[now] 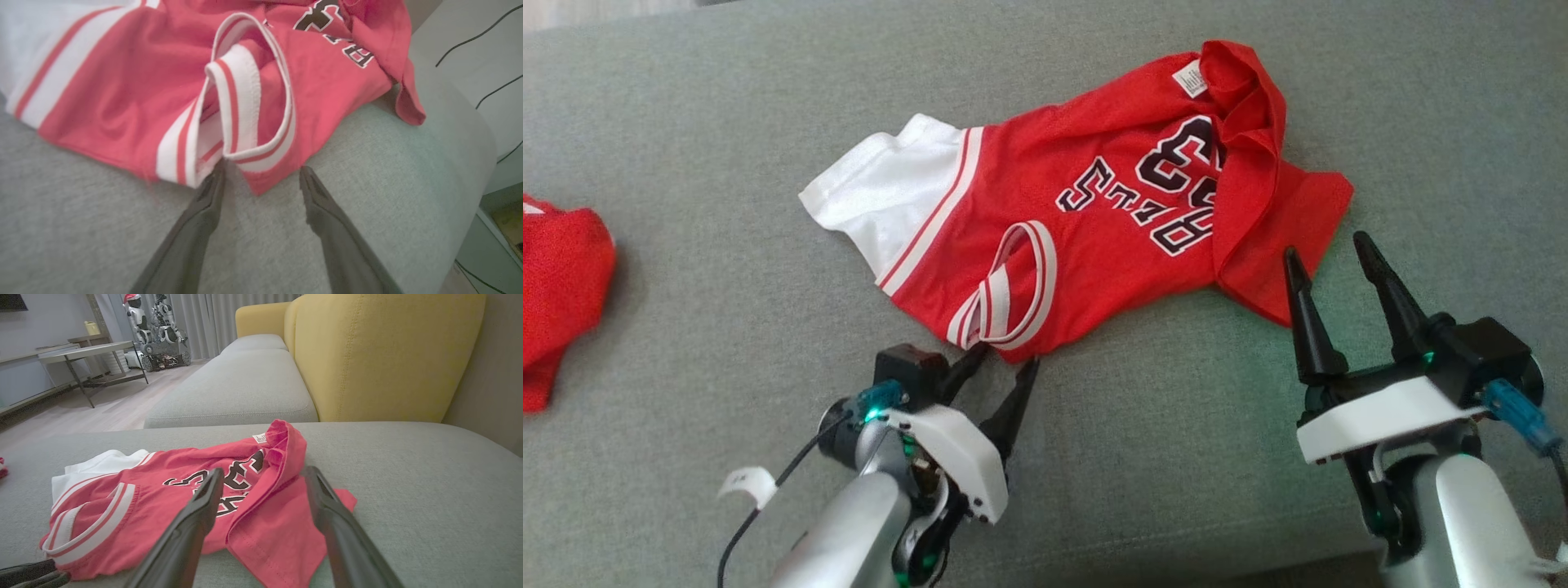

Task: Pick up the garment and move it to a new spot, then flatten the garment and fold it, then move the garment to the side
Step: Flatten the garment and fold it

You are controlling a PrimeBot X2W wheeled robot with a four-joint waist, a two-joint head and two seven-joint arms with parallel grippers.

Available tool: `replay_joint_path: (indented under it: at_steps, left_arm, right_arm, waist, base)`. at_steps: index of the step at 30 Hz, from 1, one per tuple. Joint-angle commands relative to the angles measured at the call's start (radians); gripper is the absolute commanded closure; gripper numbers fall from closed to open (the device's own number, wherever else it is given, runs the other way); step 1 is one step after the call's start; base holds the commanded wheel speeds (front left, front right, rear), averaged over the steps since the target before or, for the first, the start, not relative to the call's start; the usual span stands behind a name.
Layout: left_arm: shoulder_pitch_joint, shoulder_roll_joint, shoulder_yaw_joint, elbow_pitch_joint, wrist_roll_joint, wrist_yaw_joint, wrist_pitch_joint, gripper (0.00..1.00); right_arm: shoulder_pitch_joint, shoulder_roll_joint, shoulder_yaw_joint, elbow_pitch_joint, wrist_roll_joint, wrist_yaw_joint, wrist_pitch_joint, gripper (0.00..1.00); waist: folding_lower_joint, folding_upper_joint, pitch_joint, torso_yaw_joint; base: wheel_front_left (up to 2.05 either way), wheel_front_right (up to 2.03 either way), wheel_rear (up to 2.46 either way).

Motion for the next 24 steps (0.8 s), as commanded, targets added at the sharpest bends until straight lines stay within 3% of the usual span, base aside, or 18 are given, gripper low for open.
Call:
replay_joint_path:
  at_steps: [1,2,10,22,24]
  left_arm:
    - [-0.044,-0.006,0.035,-0.016,-0.008,-0.015,-0.021,0.82]
    - [-0.05,-0.008,0.034,-0.01,-0.01,-0.02,-0.027,1.0]
    - [-0.049,0.007,0.017,-0.113,-0.003,-0.036,-0.064,1.0]
    - [0.076,0.113,0.018,-0.669,-0.01,0.012,0.034,1.0]
    - [0.085,0.121,0.021,-0.709,-0.014,0.017,0.045,1.0]
  right_arm:
    - [-0.027,0.001,0.019,-0.028,0.004,-0.001,-0.012,0.0]
    - [-0.028,0.001,0.019,-0.026,0.006,-0.001,-0.014,0.0]
    - [-0.023,0.001,0.001,-0.013,0.024,-0.001,-0.018,0.0]
    - [0.002,0.002,-0.052,-0.013,0.033,-0.001,-0.014,0.0]
    - [0.003,0.002,-0.055,-0.013,0.034,-0.001,-0.013,0.0]
  waist:
    - [0.0,0.0,0.005,-0.005]
    - [0.0,0.0,0.006,-0.007]
    - [0.0,0.0,-0.008,0.016]
    - [0.0,0.0,-0.049,0.092]
    - [0.0,0.0,-0.053,0.096]
  base:
    - [0.0,0.0,0.0]
    - [0.0,0.0,0.0]
    - [0.0,0.0,0.0]
    - [0.0,0.0,0.0]
    - [0.0,0.0,0.0]
